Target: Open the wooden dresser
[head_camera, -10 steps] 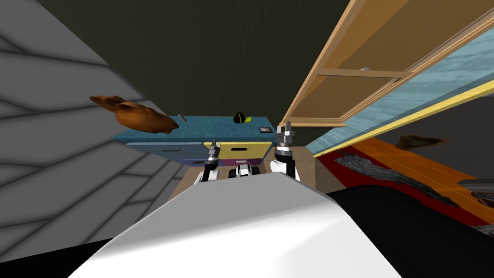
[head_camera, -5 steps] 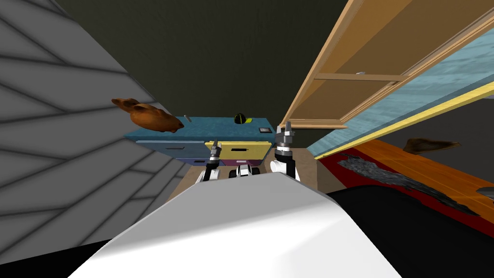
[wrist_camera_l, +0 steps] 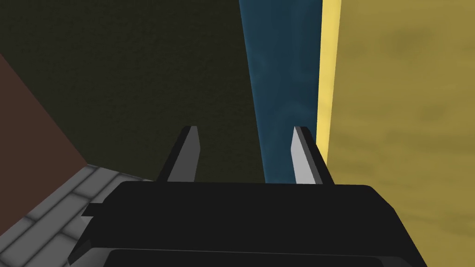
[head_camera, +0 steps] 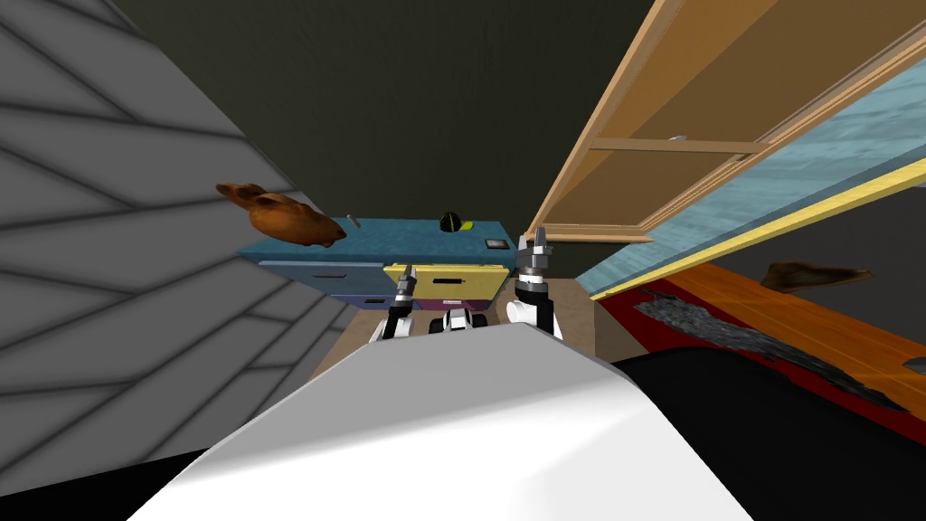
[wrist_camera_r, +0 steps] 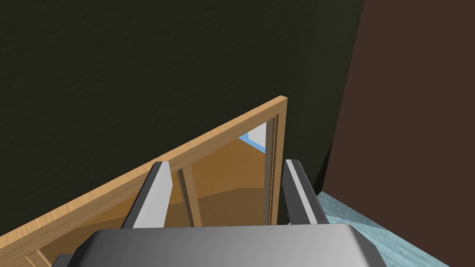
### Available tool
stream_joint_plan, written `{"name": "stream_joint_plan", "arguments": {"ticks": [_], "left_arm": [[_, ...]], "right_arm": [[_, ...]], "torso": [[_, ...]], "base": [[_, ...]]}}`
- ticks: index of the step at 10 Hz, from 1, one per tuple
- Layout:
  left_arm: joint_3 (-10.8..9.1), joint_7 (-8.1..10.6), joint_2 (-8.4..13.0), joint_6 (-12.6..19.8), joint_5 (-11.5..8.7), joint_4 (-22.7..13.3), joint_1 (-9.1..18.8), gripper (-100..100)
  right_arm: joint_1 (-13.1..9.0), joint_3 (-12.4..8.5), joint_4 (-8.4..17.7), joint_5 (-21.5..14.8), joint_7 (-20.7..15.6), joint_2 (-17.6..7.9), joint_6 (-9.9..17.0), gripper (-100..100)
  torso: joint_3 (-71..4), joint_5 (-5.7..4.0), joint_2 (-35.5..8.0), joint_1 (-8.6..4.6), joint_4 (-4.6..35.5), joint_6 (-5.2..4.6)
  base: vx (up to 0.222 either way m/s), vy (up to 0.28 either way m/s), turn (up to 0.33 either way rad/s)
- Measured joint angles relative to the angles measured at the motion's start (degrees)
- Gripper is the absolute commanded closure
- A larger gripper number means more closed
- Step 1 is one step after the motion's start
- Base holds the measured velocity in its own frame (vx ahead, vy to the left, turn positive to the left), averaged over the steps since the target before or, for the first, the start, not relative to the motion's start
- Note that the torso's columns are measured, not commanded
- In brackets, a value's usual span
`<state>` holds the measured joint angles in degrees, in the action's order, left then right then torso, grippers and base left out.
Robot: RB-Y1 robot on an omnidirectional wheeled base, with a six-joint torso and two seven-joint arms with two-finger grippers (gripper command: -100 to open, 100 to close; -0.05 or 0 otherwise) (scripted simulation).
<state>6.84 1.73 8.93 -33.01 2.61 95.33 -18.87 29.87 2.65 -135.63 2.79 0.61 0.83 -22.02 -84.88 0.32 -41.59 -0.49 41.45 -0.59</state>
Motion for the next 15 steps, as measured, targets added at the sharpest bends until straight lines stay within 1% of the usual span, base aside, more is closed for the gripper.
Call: {"name": "stream_joint_plan", "arguments": {"ticks": [1, 3, 4, 5, 6, 8, 9, 11, 13, 15], "left_arm": [[0.22, -0.13, -0.2, 0.0, 0.1, -0.3, -0.1, -100], [0.01, 0.05, 0.1, -0.8, -0.1, -2.2, 0.5, -100], [0.2, -0.13, -0.3, -0.5, 0.0, -2.9, 1.0, -100], [0.24, -0.02, -0.1, 0.1, 0.0, -3.2, 1.3, -100], [0.38, 0.09, 0.0, -0.1, 0.0, -3.3, 0.9, -100], [1.53, -0.07, -0.6, -0.2, 0.3, -6.2, 0.9, -100], [1.96, -0.26, -1.0, 0.3, 0.5, -7.0, 1.0, -100], [2.3, -0.15, -1.1, 0.6, 0.5, -9.3, 1.6, -100], [2.86, -0.47, -2.1, 0.3, 0.7, -12.2, 2.2, -100], [3.36, -0.35, -3.1, 0.6, 0.7, -14.6, 2.7, -100]], "right_arm": [[0.0, 0.0, 0.0, 0.0, 0.0, 0.0, 0.0, 0], [0.0, 0.0, 0.0, 0.0, 0.0, 0.0, 0.0, 0], [0.0, 0.0, 0.0, 0.0, 0.0, 0.0, 0.0, 0], [0.0, 0.0, 0.0, 0.0, 0.0, 0.0, 0.0, 0], [0.0, 0.0, 0.0, 0.0, 0.0, 0.0, 0.0, 0], [0.0, 0.0, 0.0, 0.0, 0.0, 0.0, 0.0, 0], [0.0, 0.0, 0.0, 0.0, 0.0, 0.0, 0.0, 0], [0.0, 0.0, 0.0, 0.0, 0.0, 0.0, 0.0, 0], [0.0, 0.0, 0.0, 0.0, 0.0, 0.0, 0.0, 0], [0.0, 0.0, 0.0, 0.0, 0.0, 0.0, 0.0, 0]], "torso": [[0.0, -0.02, 0.0, -0.03, 0.0, -0.04], [0.0, -0.03, 0.0, -0.02, 0.0, -0.02], [0.0, -0.03, 0.0, -0.12, 0.0, -0.08], [0.0, -0.06, 0.0, -0.08, 0.1, -0.04], [0.0, -0.05, 0.0, 0.02, 0.1, 0.02], [0.1, -0.28, -0.4, 0.35, 0.6, 0.46], [0.3, -0.29, -0.6, 0.49, 0.8, 0.56], [0.4, -0.3, -0.8, 0.57, 0.9, 0.59], [0.3, -0.32, -0.7, 0.49, 0.8, 0.6], [0.3, -0.33, -0.7, 0.46, 0.8, 0.59]], "base": [[-0.017, -0.009, -0.001], [-0.006, -0.018, 0.012], [-0.022, -0.023, 0.009], [-0.01, -0.01, -0.015], [-0.023, -0.044, -0.029], [-0.012, -0.053, 0.0], [-0.019, -0.059, 0.031], [-0.018, -0.034, 0.016], [-0.028, -0.042, 0.029], [-0.033, -0.039, 0.023]]}}
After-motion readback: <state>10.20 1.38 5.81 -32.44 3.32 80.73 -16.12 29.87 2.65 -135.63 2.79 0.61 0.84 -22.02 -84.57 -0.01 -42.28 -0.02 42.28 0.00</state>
